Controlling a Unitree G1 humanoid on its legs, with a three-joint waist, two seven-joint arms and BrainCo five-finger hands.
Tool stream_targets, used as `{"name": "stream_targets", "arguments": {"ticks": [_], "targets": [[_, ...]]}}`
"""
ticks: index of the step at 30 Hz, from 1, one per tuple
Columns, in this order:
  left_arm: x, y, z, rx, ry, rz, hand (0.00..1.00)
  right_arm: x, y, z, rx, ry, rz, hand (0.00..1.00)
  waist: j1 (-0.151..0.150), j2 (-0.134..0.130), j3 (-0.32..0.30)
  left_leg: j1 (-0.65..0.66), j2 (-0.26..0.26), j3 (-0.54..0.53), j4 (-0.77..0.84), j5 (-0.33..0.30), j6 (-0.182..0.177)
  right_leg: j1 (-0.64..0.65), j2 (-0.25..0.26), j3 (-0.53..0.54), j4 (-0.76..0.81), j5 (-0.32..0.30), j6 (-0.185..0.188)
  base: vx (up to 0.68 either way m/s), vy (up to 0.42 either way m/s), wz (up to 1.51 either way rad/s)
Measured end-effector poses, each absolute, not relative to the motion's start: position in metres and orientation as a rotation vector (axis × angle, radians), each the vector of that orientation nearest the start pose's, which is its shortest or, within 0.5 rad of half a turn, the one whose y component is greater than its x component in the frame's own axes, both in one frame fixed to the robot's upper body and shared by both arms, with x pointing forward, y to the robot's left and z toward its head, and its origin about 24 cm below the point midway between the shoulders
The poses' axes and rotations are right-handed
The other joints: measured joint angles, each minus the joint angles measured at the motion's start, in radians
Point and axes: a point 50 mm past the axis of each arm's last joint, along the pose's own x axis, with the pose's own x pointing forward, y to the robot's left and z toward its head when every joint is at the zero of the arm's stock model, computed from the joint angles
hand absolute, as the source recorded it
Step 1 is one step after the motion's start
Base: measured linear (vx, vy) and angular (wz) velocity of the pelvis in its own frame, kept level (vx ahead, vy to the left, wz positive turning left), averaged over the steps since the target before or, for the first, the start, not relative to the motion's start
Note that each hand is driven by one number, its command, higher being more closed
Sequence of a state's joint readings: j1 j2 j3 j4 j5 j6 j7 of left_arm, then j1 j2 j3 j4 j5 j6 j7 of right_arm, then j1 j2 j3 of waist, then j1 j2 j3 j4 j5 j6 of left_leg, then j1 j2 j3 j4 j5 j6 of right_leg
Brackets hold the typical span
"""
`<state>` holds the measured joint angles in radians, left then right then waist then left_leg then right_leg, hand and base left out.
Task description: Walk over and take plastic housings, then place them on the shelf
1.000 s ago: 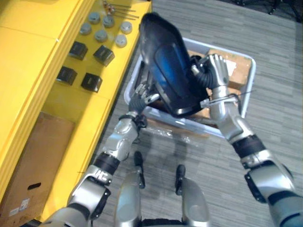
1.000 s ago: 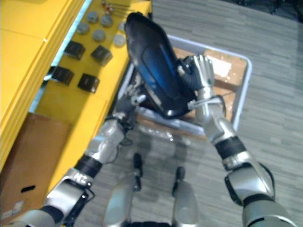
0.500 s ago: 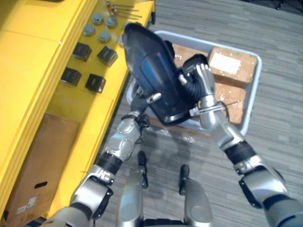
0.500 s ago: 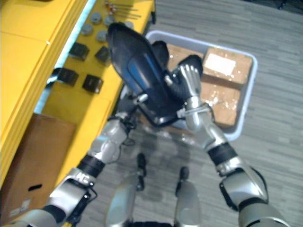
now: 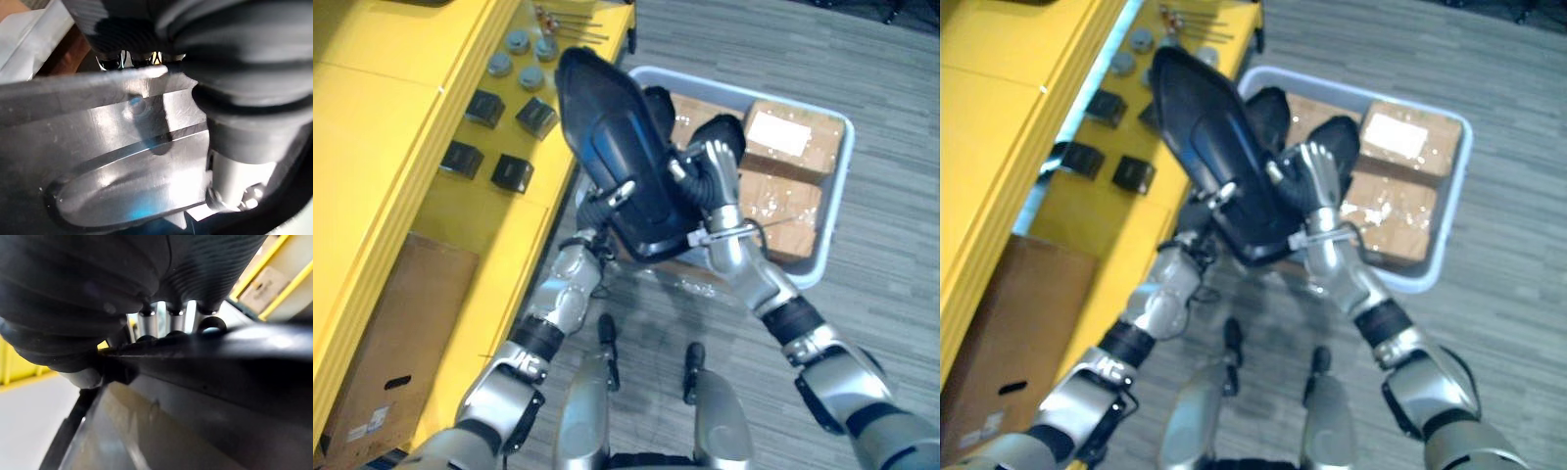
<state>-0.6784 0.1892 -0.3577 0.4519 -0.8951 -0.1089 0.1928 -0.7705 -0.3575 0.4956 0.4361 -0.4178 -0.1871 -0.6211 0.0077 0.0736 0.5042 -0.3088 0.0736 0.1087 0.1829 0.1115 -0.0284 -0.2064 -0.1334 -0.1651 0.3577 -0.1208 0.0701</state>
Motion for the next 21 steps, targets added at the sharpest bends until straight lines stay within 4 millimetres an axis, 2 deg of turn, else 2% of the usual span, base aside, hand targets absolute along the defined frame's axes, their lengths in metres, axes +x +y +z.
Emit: {"name": "stream_targets", "arguments": {"ticks": [8,13,14,21], "targets": [[0.358,0.084,0.130,-0.555,-0.057,-0.227,1.00,0.344,-0.087,0.184,-0.760,-0.810,-0.111,1.00,-0.017,0.000,0.000,0.030,-0.002,0.004,-0.006,0.000,0.000,0.028,-0.001,0.002,-0.014,0.000,0.000,0.00,0.001,0.00],[0.356,0.083,0.134,-0.550,-0.072,-0.242,1.00,0.341,-0.089,0.187,-0.760,-0.822,-0.121,1.00,-0.027,0.000,0.000,0.033,-0.001,0.008,-0.007,0.000,0.000,0.033,0.000,0.004,-0.027,0.003,0.004,-0.01,0.004,-0.02],[0.356,0.083,0.134,-0.548,-0.072,-0.243,1.00,0.341,-0.090,0.187,-0.762,-0.820,-0.123,0.00,-0.027,0.000,0.000,0.033,-0.001,0.008,-0.007,0.000,0.000,0.034,0.000,0.004,-0.028,0.003,0.004,0.00,0.000,0.00],[0.353,0.083,0.134,-0.515,-0.069,-0.253,1.00,0.337,-0.092,0.181,-0.717,-0.793,-0.123,0.00,-0.026,-0.001,0.000,0.053,-0.002,0.007,-0.012,-0.001,0.000,0.059,0.000,0.002,-0.040,0.006,0.006,0.00,0.000,0.00]]}}
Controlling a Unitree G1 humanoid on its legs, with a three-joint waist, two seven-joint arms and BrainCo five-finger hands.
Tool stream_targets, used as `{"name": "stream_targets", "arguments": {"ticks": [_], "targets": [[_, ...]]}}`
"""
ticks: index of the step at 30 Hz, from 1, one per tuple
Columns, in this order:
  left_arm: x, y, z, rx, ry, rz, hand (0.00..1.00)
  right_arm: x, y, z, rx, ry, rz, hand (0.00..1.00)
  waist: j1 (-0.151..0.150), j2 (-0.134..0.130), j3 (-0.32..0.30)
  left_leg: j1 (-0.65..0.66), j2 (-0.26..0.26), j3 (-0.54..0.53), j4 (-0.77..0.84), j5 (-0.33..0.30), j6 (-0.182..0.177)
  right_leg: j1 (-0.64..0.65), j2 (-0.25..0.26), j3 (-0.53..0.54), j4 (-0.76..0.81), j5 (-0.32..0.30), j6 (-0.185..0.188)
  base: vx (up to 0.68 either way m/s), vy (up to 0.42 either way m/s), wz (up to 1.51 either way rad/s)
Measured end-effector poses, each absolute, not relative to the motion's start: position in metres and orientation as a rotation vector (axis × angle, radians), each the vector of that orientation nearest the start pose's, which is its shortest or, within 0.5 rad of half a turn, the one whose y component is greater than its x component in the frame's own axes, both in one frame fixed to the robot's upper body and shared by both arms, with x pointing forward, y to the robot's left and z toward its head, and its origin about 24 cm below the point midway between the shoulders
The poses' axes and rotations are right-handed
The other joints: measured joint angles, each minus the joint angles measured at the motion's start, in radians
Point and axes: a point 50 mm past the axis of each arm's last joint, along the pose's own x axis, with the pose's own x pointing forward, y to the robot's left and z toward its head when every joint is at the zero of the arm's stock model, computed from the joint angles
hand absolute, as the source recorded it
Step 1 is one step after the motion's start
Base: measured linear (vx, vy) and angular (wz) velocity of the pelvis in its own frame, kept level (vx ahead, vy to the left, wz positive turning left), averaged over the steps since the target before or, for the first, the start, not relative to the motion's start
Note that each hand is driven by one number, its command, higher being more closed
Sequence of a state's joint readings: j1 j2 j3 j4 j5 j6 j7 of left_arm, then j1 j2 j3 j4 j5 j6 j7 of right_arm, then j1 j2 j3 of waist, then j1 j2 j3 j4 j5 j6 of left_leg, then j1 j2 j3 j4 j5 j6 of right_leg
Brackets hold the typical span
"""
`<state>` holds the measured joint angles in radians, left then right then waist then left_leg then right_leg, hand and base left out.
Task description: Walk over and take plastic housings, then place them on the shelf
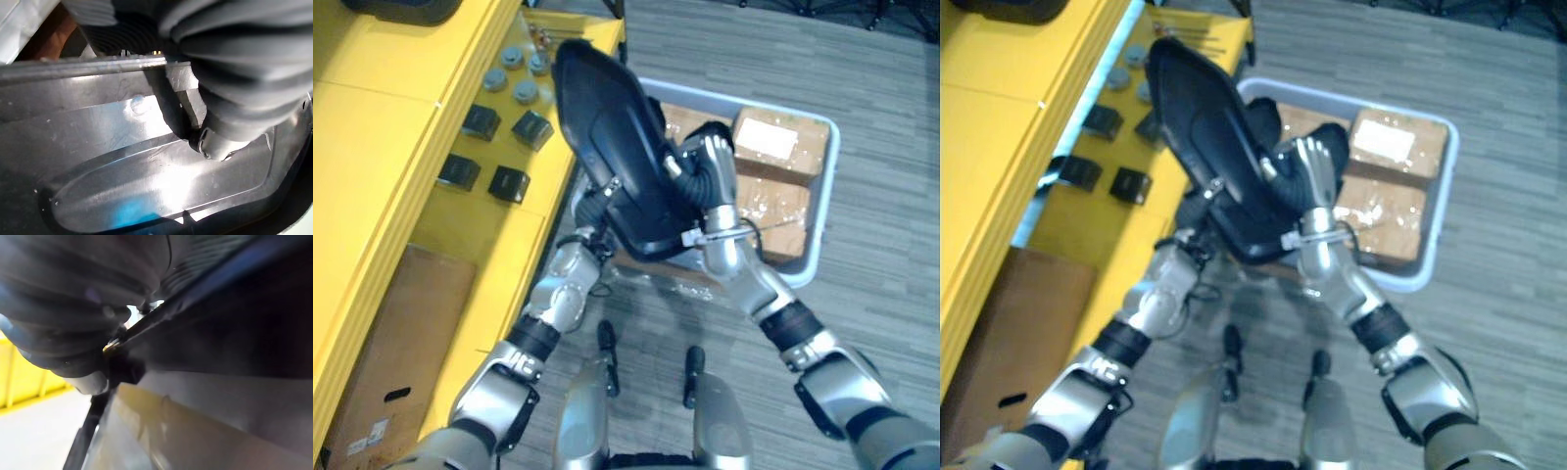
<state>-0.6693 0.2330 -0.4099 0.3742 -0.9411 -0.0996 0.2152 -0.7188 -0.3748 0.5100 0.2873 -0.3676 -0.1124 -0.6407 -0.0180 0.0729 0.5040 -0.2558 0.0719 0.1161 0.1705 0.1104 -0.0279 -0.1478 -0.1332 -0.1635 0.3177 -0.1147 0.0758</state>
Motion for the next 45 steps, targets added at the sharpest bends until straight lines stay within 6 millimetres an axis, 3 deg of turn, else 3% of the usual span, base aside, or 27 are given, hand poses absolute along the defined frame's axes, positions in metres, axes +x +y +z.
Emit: {"name": "stream_targets", "arguments": {"ticks": [6,13,20,24,28,33,39,42,45], "targets": [[0.350,0.082,0.137,-0.465,-0.092,-0.233,1.00,0.337,-0.096,0.176,-0.621,-0.728,-0.108,0.00,0.000,0.000,0.000,0.010,-0.001,0.001,-0.010,0.000,0.000,0.011,0.001,-0.001,-0.014,0.000,0.000,0.00,0.000,0.00],[0.335,0.088,0.142,-0.272,-0.202,-0.193,1.00,0.326,-0.104,0.151,-0.279,-0.540,-0.055,0.00,-0.001,-0.008,0.000,0.046,-0.004,0.006,-0.025,0.000,0.000,0.046,-0.001,0.000,-0.024,0.007,0.003,0.03,0.000,-0.01],[0.312,0.089,0.168,-0.185,-0.403,-0.134,1.00,0.311,-0.113,0.160,-0.045,-0.597,0.001,0.00,-0.005,-0.019,0.000,0.062,-0.005,0.007,-0.028,0.000,0.000,0.056,-0.002,0.000,-0.029,0.007,0.003,-0.01,0.004,0.00],[0.298,0.095,0.175,-0.158,-0.512,-0.009,1.00,0.302,-0.128,0.164,-0.010,-0.624,-0.029,0.00,-0.009,-0.031,-0.004,0.068,-0.005,0.005,-0.028,-0.001,0.000,0.061,-0.002,-0.002,-0.031,0.007,0.003,-0.01,0.003,0.00],[0.296,0.116,0.174,-0.081,-0.567,0.186,1.00,0.298,-0.154,0.167,0.028,-0.637,-0.130,0.00,-0.015,-0.033,-0.004,0.074,-0.005,0.008,-0.032,-0.001,0.000,0.065,-0.002,0.001,-0.036,0.004,-0.002,-0.02,0.009,-0.02],[0.287,0.128,0.161,0.060,-0.598,0.343,1.00,0.286,-0.159,0.174,0.071,-0.674,-0.120,0.00,-0.025,-0.048,-0.012,0.076,-0.002,0.014,-0.033,-0.001,0.000,0.067,0.001,0.003,-0.048,0.014,0.003,0.00,0.002,-0.03],[0.284,0.130,0.160,0.117,-0.627,0.402,1.00,0.273,-0.177,0.171,0.098,-0.679,-0.184,0.00,-0.025,-0.059,-0.017,0.081,0.000,0.023,-0.034,-0.003,0.002,0.078,0.003,0.010,-0.068,0.022,0.005,0.00,0.005,-0.03],[0.277,0.141,0.151,0.109,-0.610,0.433,1.00,0.260,-0.194,0.153,0.162,-0.615,-0.232,0.00,-0.030,-0.070,-0.025,0.082,0.003,0.037,-0.034,-0.010,0.001,0.072,0.006,0.027,-0.074,0.024,0.002,0.01,0.016,-0.14],[0.262,0.148,0.138,0.063,-0.612,0.405,1.00,0.240,-0.217,0.114,0.264,-0.466,-0.362,0.00,-0.051,-0.086,-0.035,0.082,0.003,0.040,-0.038,-0.014,0.000,0.072,0.007,0.029,-0.084,0.024,0.002,0.04,0.002,-0.05]]}}
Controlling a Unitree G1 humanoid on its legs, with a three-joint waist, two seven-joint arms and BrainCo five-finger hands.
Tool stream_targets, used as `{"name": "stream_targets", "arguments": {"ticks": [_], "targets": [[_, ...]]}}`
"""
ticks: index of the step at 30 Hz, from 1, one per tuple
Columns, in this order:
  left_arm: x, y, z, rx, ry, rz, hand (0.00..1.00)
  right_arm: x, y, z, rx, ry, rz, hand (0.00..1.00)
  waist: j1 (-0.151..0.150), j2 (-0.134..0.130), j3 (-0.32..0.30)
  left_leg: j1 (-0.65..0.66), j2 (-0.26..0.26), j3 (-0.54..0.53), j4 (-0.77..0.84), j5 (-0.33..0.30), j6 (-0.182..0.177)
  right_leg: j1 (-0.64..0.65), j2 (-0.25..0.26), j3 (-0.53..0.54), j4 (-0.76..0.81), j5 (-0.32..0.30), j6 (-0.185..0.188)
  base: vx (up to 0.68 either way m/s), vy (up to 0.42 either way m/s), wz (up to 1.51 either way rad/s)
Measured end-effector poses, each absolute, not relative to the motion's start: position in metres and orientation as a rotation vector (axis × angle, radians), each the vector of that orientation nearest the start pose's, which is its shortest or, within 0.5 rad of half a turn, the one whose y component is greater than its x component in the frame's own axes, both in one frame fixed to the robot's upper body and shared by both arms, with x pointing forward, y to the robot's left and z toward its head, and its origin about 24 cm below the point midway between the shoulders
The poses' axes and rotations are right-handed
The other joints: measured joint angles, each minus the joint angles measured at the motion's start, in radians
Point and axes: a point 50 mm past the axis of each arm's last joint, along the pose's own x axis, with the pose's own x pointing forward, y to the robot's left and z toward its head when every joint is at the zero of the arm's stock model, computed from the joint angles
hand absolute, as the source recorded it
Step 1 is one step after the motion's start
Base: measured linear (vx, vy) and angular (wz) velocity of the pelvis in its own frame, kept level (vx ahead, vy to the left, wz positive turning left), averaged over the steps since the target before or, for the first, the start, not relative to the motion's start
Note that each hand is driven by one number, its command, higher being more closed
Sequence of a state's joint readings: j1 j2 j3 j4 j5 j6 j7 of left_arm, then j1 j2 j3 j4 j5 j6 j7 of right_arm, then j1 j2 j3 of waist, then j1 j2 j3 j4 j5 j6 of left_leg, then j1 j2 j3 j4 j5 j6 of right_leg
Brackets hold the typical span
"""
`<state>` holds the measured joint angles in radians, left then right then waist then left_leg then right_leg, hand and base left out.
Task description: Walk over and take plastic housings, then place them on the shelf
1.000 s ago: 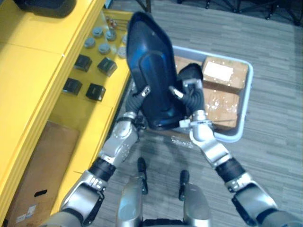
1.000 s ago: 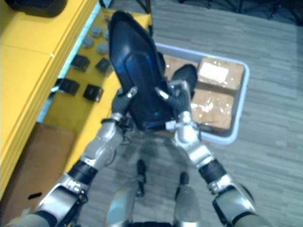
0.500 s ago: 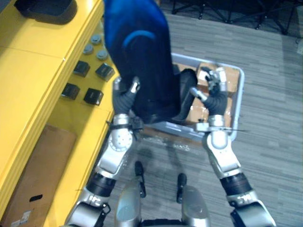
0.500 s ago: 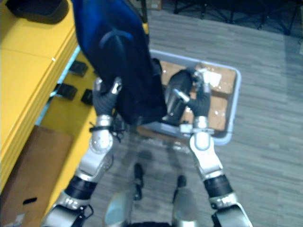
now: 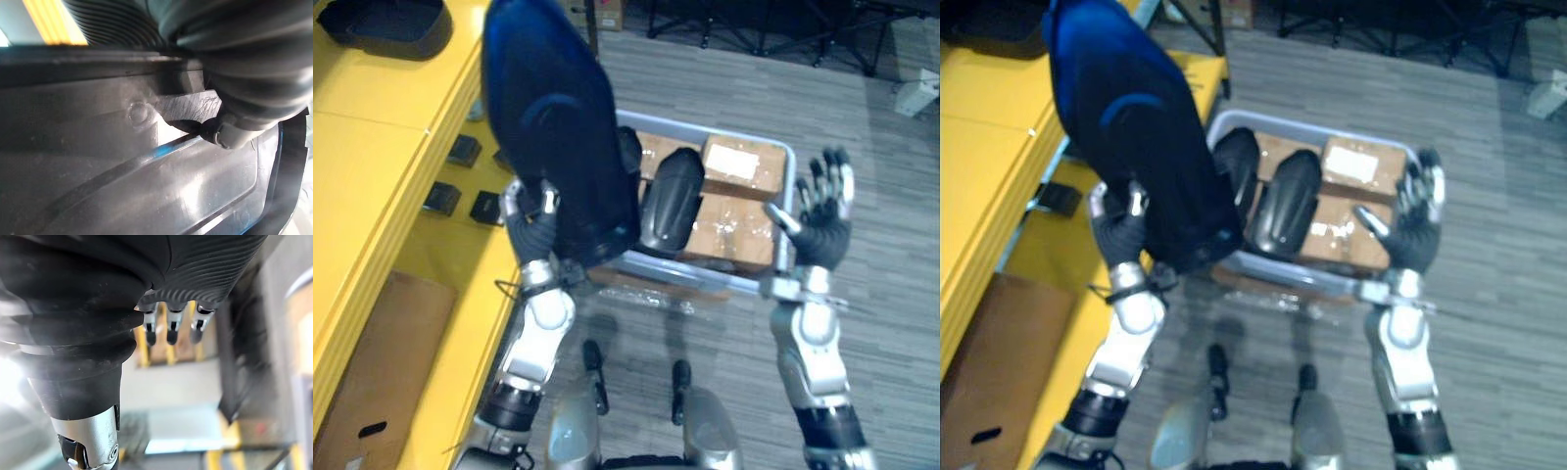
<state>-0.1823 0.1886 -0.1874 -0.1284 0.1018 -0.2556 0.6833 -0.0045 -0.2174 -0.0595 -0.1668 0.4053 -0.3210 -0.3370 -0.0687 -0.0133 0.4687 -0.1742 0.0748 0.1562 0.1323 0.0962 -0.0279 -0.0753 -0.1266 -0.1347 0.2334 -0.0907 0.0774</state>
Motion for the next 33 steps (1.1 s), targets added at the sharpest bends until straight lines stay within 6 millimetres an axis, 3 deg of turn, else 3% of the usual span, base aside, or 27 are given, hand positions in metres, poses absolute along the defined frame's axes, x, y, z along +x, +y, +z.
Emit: {"name": "stream_targets", "arguments": {"ticks": [2,5,8,12,17,21,25,30,33], "targets": [[0.245,0.149,0.133,0.018,-0.642,0.361,1.00,0.218,-0.235,0.074,0.307,-0.326,-0.504,0.00,-0.005,-0.008,-0.005,0.011,0.003,0.018,0.000,-0.010,-0.003,0.001,0.000,0.016,-0.005,0.000,0.000,0.05,0.003,-0.21],[0.229,0.153,0.133,-0.009,-0.699,0.330,1.00,0.188,-0.251,0.044,0.305,-0.234,-0.604,0.00,-0.026,-0.004,-0.030,0.020,0.003,0.033,-0.001,-0.021,-0.004,0.009,0.000,0.029,-0.016,-0.001,0.001,0.06,0.007,-0.15],[0.227,0.160,0.136,-0.045,-0.722,0.334,1.00,0.178,-0.262,0.044,0.287,-0.272,-0.610,0.00,-0.043,0.003,-0.058,0.036,0.006,0.051,-0.002,-0.028,-0.005,0.017,0.002,0.048,-0.019,0.000,0.002,0.04,0.003,-0.20],[0.226,0.181,0.138,-0.048,-0.732,0.417,1.00,0.185,-0.266,0.057,0.260,-0.347,-0.547,0.00,-0.049,0.018,-0.079,0.056,0.006,0.044,-0.013,-0.025,-0.008,0.041,0.004,0.038,-0.025,-0.002,0.001,0.00,-0.004,0.04],[0.214,0.216,0.133,0.011,-0.718,0.603,1.00,0.201,-0.265,0.074,0.216,-0.409,-0.431,0.00,-0.017,0.053,-0.112,0.055,-0.006,-0.009,-0.038,-0.011,-0.022,0.063,0.001,-0.011,-0.033,-0.009,-0.001,0.00,-0.010,0.30],[0.182,0.250,0.129,0.083,-0.691,0.797,1.00,0.224,-0.247,0.090,0.196,-0.447,-0.300,0.00,0.045,0.081,-0.134,0.059,-0.015,-0.069,-0.066,0.010,-0.028,0.086,-0.001,-0.078,-0.031,-0.028,-0.008,0.01,-0.034,0.45],[0.152,0.271,0.125,0.145,-0.663,0.932,1.00,0.253,-0.207,0.092,0.234,-0.407,-0.122,0.00,0.120,0.094,-0.159,0.069,-0.036,-0.141,-0.107,0.038,-0.034,0.113,-0.013,-0.153,-0.018,-0.057,-0.007,0.05,-0.019,0.55],[0.138,0.274,0.115,0.130,-0.604,0.964,1.00,0.278,-0.139,0.088,0.179,-0.307,0.117,0.00,0.206,0.084,-0.165,0.067,-0.058,-0.223,-0.111,0.045,-0.033,0.168,-0.023,-0.242,-0.039,-0.066,0.001,0.07,-0.009,0.48],[0.136,0.274,0.113,0.116,-0.585,0.939,1.00,0.278,-0.133,0.080,0.171,-0.256,0.103,0.00,0.220,0.061,-0.177,0.063,-0.075,-0.253,-0.116,0.046,-0.030,0.189,-0.026,-0.277,-0.053,-0.070,0.006,0.07,-0.014,0.38]]}}
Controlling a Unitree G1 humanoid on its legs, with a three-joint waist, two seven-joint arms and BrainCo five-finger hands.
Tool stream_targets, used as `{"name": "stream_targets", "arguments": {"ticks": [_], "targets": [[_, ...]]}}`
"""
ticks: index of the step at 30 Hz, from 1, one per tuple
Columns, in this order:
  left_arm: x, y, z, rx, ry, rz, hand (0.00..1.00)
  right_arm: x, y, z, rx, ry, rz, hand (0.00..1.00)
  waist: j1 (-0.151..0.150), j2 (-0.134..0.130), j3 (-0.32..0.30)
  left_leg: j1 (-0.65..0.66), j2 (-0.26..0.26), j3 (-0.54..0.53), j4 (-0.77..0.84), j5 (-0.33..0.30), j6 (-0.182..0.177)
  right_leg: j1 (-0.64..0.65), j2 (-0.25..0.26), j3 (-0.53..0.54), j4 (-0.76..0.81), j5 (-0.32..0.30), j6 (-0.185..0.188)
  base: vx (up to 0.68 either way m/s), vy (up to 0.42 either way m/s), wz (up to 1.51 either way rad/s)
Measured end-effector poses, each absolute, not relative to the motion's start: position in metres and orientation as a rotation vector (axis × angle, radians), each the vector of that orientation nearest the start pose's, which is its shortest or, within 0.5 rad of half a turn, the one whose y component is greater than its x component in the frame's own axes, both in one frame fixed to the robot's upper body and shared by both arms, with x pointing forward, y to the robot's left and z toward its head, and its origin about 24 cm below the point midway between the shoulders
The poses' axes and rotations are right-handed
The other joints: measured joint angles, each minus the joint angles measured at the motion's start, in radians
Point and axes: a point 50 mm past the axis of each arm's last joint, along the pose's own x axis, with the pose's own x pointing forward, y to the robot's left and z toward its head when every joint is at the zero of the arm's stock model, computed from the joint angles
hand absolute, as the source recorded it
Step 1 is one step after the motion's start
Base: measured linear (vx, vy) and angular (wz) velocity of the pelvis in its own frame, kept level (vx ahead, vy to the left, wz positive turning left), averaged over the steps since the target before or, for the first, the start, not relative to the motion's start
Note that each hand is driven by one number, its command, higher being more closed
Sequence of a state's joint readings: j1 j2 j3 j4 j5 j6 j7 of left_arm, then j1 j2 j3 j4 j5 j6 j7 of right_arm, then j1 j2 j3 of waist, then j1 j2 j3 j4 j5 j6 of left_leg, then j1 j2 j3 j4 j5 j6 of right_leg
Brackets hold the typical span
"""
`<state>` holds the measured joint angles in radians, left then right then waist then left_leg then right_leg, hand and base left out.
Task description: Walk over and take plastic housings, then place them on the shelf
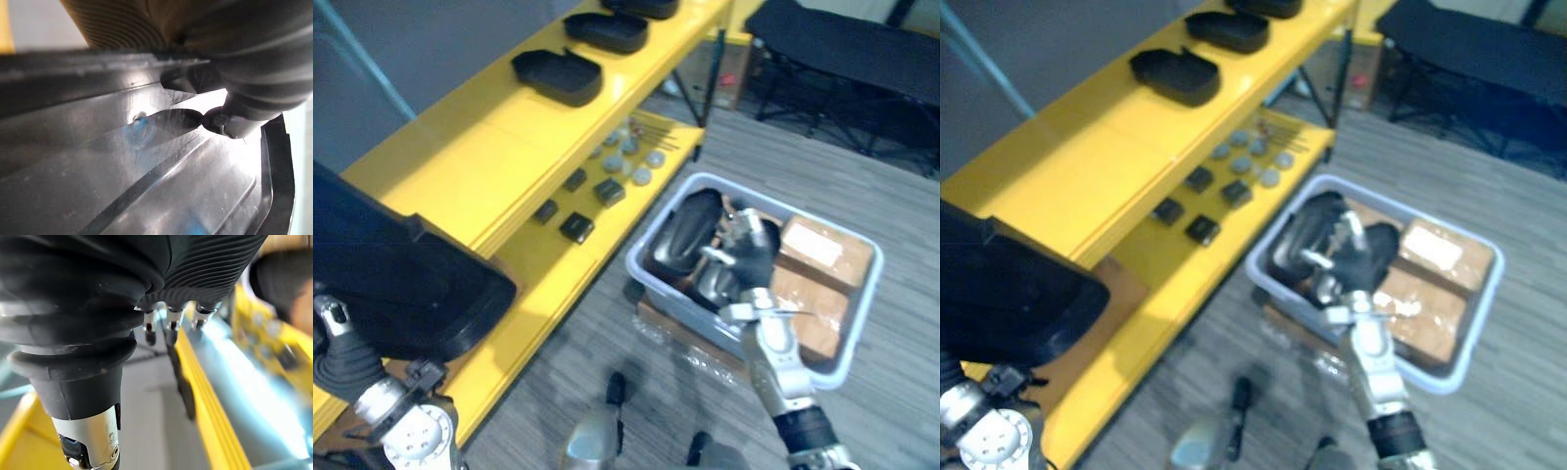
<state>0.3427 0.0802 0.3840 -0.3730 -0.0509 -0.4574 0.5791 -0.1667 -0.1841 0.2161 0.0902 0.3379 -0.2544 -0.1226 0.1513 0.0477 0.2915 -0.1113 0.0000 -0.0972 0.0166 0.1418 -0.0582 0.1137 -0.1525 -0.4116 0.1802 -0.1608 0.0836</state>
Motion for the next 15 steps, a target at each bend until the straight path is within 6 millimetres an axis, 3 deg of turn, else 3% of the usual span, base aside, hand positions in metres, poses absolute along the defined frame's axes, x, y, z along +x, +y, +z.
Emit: {"name": "stream_targets", "arguments": {"ticks": [6,13,15], "targets": [[0.135,0.274,0.109,0.067,-0.558,0.901,1.00,0.268,-0.155,0.063,0.156,-0.197,0.012,0.00,-0.002,-0.044,-0.013,-0.009,-0.021,-0.028,0.010,-0.005,0.010,0.018,-0.006,-0.024,0.003,-0.015,-0.012,0.04,-0.005,0.19],[0.131,0.271,0.098,0.007,-0.512,0.906,1.00,0.257,-0.163,0.050,0.130,-0.153,0.037,0.00,-0.001,-0.060,-0.006,-0.016,-0.032,-0.080,0.058,-0.014,0.015,0.066,0.000,-0.089,0.033,-0.059,-0.005,-0.04,-0.050,0.32],[0.129,0.272,0.095,-0.002,-0.495,0.891,1.00,0.255,-0.168,0.048,0.119,-0.152,0.020,0.00,-0.003,-0.065,-0.003,-0.040,-0.023,-0.049,0.070,-0.018,0.032,0.083,0.008,-0.129,0.030,-0.074,0.000,-0.06,-0.068,0.68]]}}
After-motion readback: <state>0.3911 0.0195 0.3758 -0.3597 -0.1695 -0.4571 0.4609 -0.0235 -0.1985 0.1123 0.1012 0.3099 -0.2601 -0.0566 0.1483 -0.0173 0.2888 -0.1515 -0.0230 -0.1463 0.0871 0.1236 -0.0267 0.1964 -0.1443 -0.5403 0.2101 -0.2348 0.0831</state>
